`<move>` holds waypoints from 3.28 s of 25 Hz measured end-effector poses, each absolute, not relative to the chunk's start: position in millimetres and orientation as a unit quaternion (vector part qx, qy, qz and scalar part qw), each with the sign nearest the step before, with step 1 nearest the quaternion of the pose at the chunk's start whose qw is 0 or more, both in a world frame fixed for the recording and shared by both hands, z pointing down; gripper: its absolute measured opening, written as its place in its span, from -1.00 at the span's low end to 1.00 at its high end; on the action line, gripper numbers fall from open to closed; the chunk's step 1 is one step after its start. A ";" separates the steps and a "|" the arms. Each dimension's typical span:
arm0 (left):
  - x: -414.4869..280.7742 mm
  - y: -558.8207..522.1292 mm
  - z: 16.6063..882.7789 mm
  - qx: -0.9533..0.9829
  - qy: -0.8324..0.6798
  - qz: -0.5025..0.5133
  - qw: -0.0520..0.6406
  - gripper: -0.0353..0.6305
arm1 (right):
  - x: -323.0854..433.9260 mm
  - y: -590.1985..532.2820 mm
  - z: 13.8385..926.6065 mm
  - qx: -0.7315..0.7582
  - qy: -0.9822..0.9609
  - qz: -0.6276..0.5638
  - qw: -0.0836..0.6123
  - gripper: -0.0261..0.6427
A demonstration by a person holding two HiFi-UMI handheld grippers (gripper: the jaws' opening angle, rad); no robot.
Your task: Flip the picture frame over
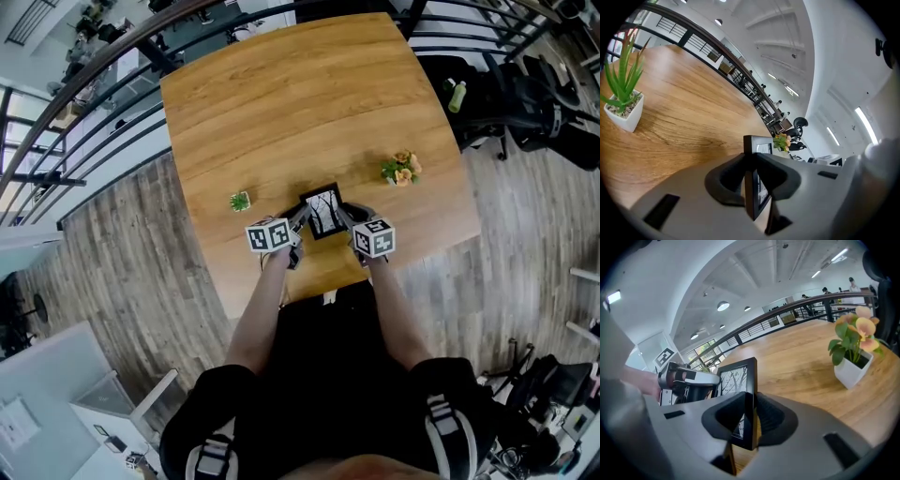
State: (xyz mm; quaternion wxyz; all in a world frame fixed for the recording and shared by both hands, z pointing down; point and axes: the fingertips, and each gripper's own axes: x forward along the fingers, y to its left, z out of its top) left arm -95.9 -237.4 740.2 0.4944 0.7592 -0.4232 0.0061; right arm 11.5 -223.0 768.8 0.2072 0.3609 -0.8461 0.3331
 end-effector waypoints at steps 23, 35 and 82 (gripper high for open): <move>-86.4 -252.4 788.2 0.741 -0.460 0.074 0.483 -0.64 | 19.2 -233.5 808.9 0.363 -0.835 0.338 0.240 -0.67; -94.1 -255.9 807.6 0.714 -0.497 0.099 0.483 -0.59 | 16.2 -237.8 822.1 0.365 -0.822 0.372 0.229 -0.66; -145.9 -223.2 761.9 0.743 -0.561 0.188 0.312 -0.81 | 53.4 -230.3 786.8 0.435 -0.824 0.289 0.219 -0.91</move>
